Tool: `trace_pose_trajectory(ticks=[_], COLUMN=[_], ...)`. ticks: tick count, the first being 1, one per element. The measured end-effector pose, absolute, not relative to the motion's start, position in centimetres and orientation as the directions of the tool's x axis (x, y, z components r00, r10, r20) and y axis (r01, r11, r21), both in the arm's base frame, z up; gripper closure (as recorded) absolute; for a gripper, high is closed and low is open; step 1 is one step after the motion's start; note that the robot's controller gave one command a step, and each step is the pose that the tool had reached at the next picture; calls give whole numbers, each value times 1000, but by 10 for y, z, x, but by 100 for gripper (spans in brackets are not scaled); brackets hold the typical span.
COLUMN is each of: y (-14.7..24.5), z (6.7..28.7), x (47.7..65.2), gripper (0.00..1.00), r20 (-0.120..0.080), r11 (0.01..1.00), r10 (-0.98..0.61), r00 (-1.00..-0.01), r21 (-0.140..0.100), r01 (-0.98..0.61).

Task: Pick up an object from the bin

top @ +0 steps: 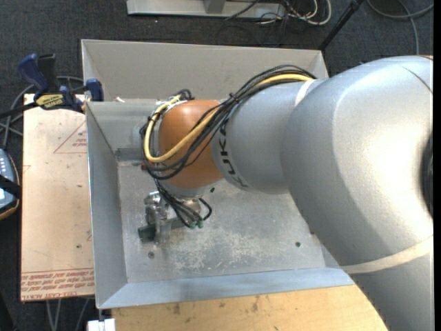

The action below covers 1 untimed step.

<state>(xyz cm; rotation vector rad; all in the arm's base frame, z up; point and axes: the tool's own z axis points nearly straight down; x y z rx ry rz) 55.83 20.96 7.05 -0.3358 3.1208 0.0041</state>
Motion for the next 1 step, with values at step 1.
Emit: trace_pose_trajectory(ticks=[1], y=[212], z=[223], x=[549], gripper=[100], r20=[-11], r11=[927], r10=[-374], r00=[-927], r21=[1], r01=[-374])
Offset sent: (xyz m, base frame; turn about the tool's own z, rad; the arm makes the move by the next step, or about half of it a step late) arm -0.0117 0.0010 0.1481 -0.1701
